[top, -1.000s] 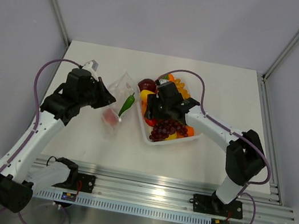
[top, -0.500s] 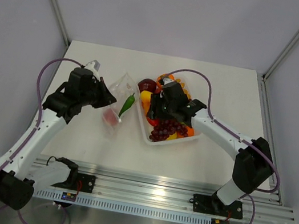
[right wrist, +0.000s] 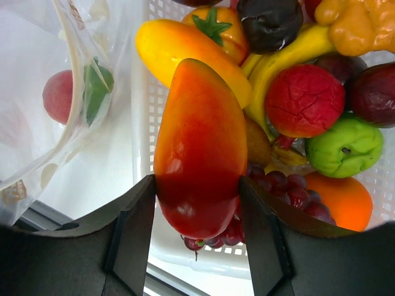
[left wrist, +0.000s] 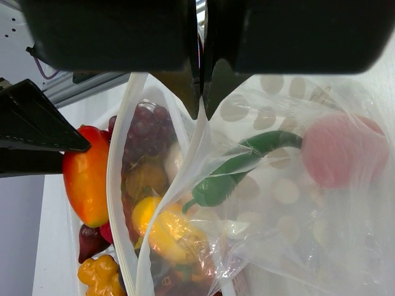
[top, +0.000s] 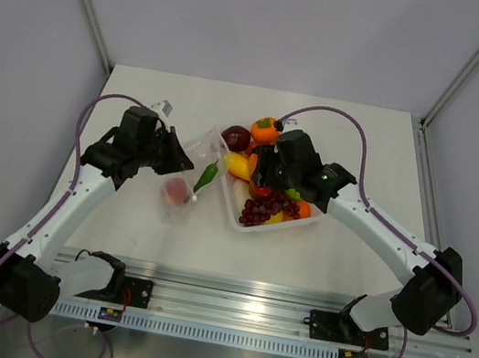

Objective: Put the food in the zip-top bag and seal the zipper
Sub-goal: Pick up the fake fruit from the bin, then place the fake fruit in the zipper food storage bag.

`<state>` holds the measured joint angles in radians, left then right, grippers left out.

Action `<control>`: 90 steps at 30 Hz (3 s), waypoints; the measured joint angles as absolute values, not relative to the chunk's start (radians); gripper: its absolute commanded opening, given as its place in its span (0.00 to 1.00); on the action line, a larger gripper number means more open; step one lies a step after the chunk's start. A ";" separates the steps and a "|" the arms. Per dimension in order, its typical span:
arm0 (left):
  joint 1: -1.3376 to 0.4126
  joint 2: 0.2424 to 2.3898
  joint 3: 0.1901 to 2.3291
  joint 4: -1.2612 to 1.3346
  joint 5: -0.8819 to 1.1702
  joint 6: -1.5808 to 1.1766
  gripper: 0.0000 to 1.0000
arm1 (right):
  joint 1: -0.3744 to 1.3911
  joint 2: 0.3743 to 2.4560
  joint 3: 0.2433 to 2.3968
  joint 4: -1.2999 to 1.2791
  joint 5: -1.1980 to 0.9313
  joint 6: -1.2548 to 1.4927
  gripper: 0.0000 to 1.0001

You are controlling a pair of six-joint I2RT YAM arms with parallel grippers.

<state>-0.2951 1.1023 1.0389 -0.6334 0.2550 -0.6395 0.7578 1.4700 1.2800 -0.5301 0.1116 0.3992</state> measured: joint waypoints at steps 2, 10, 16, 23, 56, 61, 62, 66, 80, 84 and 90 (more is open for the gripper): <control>-0.295 1.104 1.039 -0.633 0.260 -0.640 0.00 | 0.758 1.464 1.302 -0.551 0.116 0.400 0.52; -0.295 1.118 1.039 -0.626 0.271 -0.636 0.00 | 0.772 1.459 1.446 -0.548 0.059 0.418 0.53; -0.295 1.121 1.039 -0.626 0.277 -0.636 0.00 | 0.847 1.528 1.592 -0.517 0.030 0.421 0.54; -0.295 1.121 1.039 -0.627 0.281 -0.636 0.00 | 0.876 1.657 1.633 -0.492 -0.031 0.439 0.54; -0.294 1.113 1.050 -0.634 0.308 -0.625 0.00 | 0.909 1.717 1.485 -0.456 -0.099 0.502 0.55; -0.294 1.113 1.050 -0.634 0.318 -0.625 0.00 | 0.909 1.720 1.497 -0.456 -0.097 0.502 0.55; -0.294 1.113 1.050 -0.634 0.319 -0.625 0.00 | 0.909 1.720 1.497 -0.455 -0.095 0.501 0.55; -0.294 1.113 1.050 -0.635 0.319 -0.625 0.00 | 0.909 1.701 1.478 -0.461 -0.059 0.501 0.57; -0.294 1.095 1.044 -0.635 0.318 -0.610 0.00 | 0.911 1.454 1.346 -0.521 0.191 0.521 0.77; -0.294 1.090 1.040 -0.635 0.319 -0.609 0.00 | 0.910 1.501 1.345 -0.514 0.171 0.523 0.75; -0.294 1.085 1.040 -0.644 0.318 -0.598 0.00 | 0.910 1.659 1.404 -0.517 0.109 0.520 0.16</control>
<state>-0.2943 1.0851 1.0401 -0.6437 0.3180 -0.5980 0.9100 1.6588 1.4036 -0.5175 0.1093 0.5198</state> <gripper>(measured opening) 0.005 0.300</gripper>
